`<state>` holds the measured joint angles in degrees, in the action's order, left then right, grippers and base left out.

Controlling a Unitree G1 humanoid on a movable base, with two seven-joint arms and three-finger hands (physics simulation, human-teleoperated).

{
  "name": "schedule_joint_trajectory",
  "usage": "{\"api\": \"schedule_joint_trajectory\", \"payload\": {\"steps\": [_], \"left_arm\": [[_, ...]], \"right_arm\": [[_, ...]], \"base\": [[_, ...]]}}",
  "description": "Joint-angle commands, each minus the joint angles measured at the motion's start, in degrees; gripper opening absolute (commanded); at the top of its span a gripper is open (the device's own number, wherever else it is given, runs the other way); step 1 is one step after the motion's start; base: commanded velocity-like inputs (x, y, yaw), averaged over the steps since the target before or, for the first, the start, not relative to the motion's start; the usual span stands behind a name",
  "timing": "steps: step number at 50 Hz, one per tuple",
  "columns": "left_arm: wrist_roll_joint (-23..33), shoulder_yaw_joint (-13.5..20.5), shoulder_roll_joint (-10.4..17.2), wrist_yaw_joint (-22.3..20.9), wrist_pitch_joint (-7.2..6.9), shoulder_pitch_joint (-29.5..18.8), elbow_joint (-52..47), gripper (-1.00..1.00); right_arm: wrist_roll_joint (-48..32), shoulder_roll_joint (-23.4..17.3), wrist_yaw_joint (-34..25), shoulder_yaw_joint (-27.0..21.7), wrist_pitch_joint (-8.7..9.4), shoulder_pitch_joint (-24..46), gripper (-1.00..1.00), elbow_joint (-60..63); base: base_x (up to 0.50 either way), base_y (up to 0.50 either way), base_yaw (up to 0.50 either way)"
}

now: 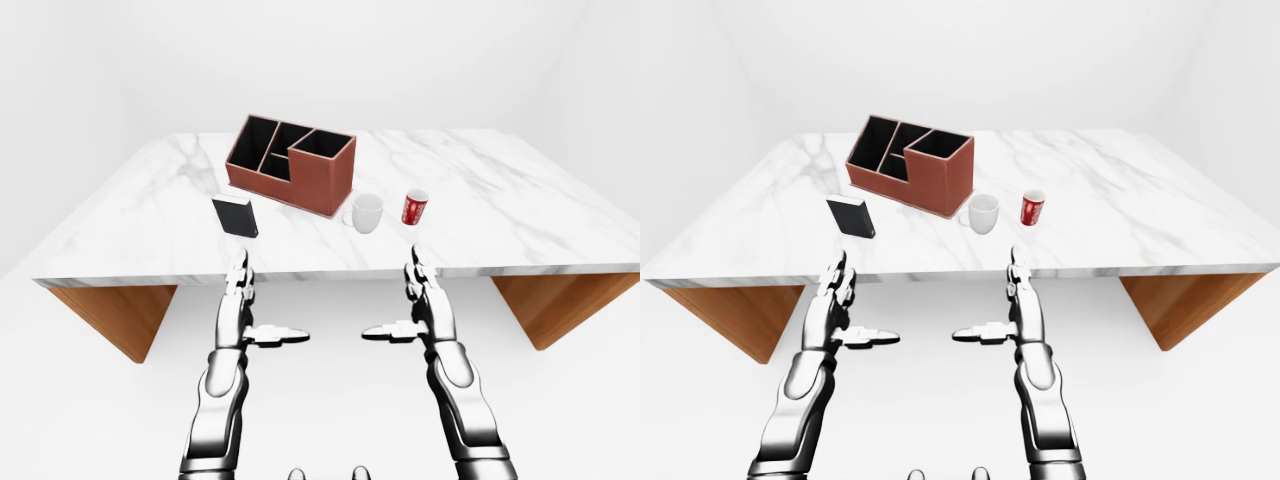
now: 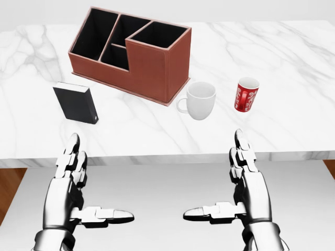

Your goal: Pick up the red mug and place it to the right of the caddy.

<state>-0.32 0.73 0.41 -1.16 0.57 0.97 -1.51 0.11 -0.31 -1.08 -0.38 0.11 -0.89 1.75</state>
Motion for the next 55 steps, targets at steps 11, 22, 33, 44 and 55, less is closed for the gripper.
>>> {"api": "schedule_joint_trajectory", "payload": {"steps": [11,22,33,44,55], "left_arm": [[-0.96,1.89,0.53,-3.51,-0.14,5.85,-10.58,1.0],[-1.11,1.57,0.14,-4.67,-2.29,8.2,-16.63,1.0],[-1.09,1.43,-0.31,-4.93,-4.55,10.91,-23.82,1.0],[-1.52,2.5,-0.44,-5.25,-5.57,12.44,-28.32,1.0],[-2.05,3.17,-0.89,-5.6,-5.57,13.65,-33.56,1.0]], "right_arm": [[0.09,-0.21,-3.23,0.16,4.89,-6.17,1.0,15.21],[1.45,-0.18,-4.42,-0.55,4.89,-9.27,1.0,24.36],[1.03,-0.02,-5.44,0.07,4.89,-13.03,1.0,32.72],[1.15,0.43,-5.21,-0.42,4.89,-15.21,1.0,39.79],[0.77,0.59,-4.78,0.04,4.89,-16.14,1.0,41.64]], "base": [[0.0,0.0,0.0],[0.0,0.0,0.0],[0.0,0.0,0.0],[0.0,0.0,0.0],[0.0,0.0,0.0]]}}
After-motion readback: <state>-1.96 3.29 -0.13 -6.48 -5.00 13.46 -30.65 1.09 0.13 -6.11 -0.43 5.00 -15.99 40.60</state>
